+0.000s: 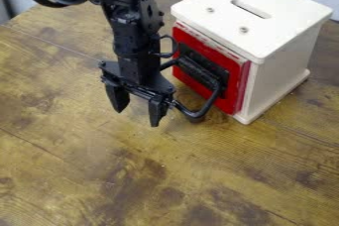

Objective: Close the drawer

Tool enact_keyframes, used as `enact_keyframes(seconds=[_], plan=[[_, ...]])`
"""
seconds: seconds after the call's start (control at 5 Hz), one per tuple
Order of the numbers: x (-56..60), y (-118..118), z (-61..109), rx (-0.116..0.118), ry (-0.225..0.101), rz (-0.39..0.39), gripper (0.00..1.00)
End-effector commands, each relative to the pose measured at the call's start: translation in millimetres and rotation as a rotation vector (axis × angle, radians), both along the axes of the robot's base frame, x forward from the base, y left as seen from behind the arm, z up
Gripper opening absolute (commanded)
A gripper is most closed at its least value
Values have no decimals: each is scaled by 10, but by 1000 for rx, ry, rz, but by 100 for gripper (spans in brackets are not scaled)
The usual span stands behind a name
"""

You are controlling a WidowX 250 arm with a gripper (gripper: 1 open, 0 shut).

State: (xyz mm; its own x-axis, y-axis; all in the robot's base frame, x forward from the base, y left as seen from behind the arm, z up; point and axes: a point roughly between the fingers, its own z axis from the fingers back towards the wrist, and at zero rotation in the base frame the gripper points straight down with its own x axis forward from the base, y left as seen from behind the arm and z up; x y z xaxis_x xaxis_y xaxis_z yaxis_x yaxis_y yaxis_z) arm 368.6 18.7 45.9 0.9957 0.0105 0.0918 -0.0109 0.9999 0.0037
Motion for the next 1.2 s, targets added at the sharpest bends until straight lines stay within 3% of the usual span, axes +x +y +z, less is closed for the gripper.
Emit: enact_keyframes(seconds=[0.0, 0.4, 1.0], plan=[[89, -75, 349, 5, -105, 15, 100], [105, -136, 314, -1, -111, 73, 100], [83, 31, 267, -1, -90, -36, 100]])
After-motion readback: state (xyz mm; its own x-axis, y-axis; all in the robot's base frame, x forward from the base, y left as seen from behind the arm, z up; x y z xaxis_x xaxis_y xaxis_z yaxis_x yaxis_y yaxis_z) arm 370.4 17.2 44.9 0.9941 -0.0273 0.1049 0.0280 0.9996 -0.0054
